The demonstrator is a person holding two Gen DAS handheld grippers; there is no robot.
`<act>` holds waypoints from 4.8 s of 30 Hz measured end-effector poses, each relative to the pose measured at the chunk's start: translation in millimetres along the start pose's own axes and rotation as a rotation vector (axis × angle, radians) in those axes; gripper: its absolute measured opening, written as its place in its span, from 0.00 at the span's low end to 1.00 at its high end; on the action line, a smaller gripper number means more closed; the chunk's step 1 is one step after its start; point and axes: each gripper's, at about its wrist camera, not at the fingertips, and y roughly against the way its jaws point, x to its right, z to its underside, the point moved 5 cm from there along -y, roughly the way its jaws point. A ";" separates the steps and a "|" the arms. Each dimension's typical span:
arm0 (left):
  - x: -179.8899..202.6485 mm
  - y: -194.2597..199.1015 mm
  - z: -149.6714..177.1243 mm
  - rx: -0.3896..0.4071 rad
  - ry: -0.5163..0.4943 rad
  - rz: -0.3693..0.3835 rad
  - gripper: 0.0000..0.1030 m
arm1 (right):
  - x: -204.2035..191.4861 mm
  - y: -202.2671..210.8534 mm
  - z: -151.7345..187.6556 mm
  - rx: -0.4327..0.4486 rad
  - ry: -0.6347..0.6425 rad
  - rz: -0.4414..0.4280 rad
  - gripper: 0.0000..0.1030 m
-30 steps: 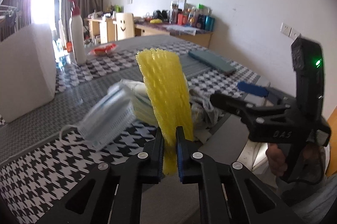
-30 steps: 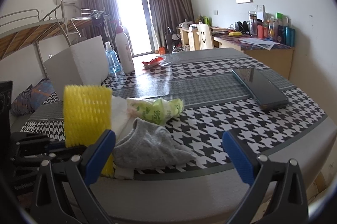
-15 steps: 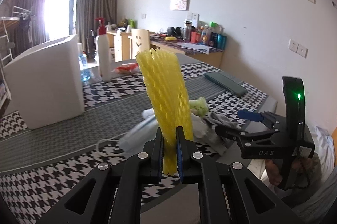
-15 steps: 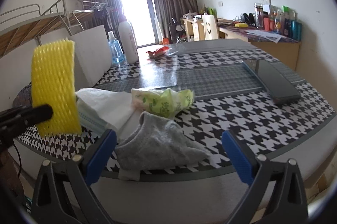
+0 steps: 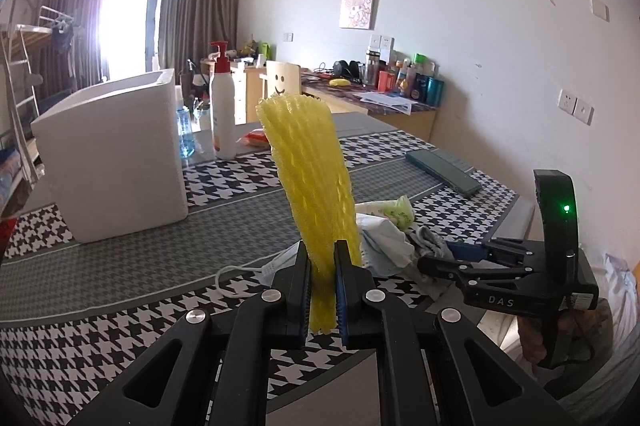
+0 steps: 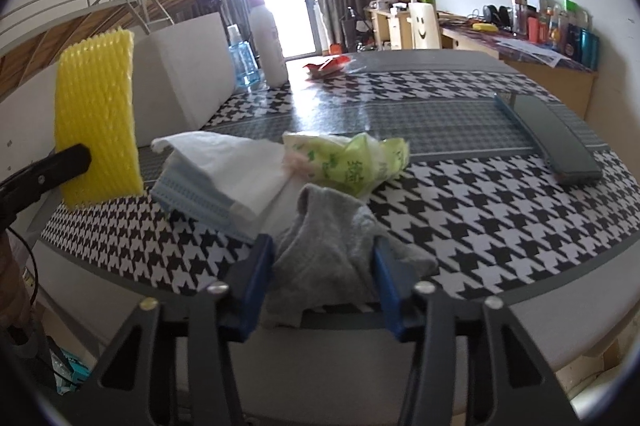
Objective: Organize soft objects
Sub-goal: 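Lift the yellow mesh with the left gripper while the right gripper grasps the grey sock, then carry the yellow mesh and grey sock over the white foam box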
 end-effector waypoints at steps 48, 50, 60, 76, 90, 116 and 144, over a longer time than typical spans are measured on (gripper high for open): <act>-19.0 3.1 -50.0 0.088 -0.056 -0.076 0.11 | -16.6 40.9 -75.2 0.217 -0.023 -0.038 0.21; -19.7 1.9 -54.0 0.092 -0.061 -0.083 0.11 | -17.9 39.9 -78.1 0.219 -0.026 -0.037 0.21; -26.7 -5.6 -79.1 0.102 -0.074 -0.105 0.11 | -26.0 35.6 -97.0 0.243 -0.016 -0.016 0.21; -25.8 -15.3 -97.3 0.127 -0.082 -0.152 0.11 | -38.1 41.6 -122.4 0.298 0.017 -0.021 0.21; -37.6 -10.7 -114.1 0.155 -0.064 -0.177 0.11 | -46.3 43.0 -141.8 0.328 0.036 -0.020 0.21; -95.0 -8.4 -155.9 0.180 0.024 -0.304 0.11 | -86.0 32.0 -192.0 0.376 0.147 -0.076 0.21; -174.8 -20.7 -159.9 0.114 0.146 -0.484 0.11 | -142.1 -9.4 -227.4 0.310 0.255 -0.182 0.21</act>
